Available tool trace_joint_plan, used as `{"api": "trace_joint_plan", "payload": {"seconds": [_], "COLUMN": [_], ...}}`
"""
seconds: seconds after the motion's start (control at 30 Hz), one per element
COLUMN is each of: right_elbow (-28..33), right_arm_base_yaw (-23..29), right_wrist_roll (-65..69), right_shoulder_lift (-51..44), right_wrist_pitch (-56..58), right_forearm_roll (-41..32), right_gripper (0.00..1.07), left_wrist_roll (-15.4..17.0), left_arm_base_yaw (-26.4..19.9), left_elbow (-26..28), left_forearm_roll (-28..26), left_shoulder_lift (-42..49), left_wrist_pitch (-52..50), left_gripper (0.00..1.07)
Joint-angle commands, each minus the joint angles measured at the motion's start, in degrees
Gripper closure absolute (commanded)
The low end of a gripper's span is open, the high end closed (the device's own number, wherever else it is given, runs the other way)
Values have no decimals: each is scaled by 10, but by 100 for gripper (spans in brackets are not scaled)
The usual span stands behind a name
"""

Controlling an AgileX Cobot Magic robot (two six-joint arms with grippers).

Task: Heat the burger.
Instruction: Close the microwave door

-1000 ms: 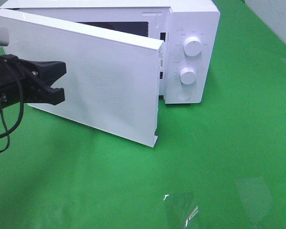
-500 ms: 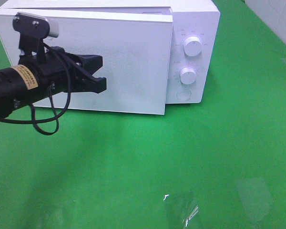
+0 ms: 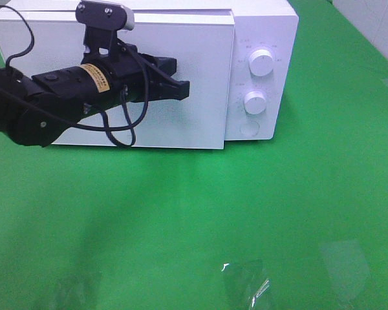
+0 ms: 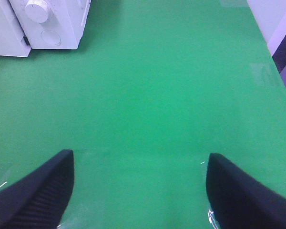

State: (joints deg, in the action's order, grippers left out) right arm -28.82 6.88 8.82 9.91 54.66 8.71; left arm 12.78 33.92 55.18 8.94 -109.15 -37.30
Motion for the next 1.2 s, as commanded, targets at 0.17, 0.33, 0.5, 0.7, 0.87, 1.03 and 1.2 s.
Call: {"api": "trace_joint_plan", "payload": {"seconds": [0.17, 0.33, 0.5, 0.7, 0.87, 1.03, 1.2], "right_elbow": [1, 1, 1, 1, 1, 1, 1], "right_arm_base_yaw": [-1, -1, -1, -1, -1, -1, -1], "right_wrist_roll": [-1, -1, -1, -1, -1, -1, -1], "right_shoulder_lift": [-5, -5, -5, -5, -5, -5, -5], "right_wrist_pitch": [1, 1, 1, 1, 1, 1, 1], "right_forearm_roll": [-2, -2, -2, -2, -2, -2, -2], "right_gripper": [35, 35, 35, 35, 35, 35, 35], "left_wrist_roll": [-2, -10, -59, -124, -132, -132, -132], "left_arm_base_yaw": [11, 11, 11, 10, 14, 29, 53], "left_elbow": [67, 87, 117, 131, 131, 131, 130], "left_forearm_roll": [-22, -29, -81, -147, -150, -144, -144], "left_shoulder_lift": [-34, -45, -60, -69, -66, -53, -29], "left_wrist_pitch": [33, 52, 53, 52, 68, 103, 195], "left_gripper": [107, 107, 107, 107, 107, 107, 107]}}
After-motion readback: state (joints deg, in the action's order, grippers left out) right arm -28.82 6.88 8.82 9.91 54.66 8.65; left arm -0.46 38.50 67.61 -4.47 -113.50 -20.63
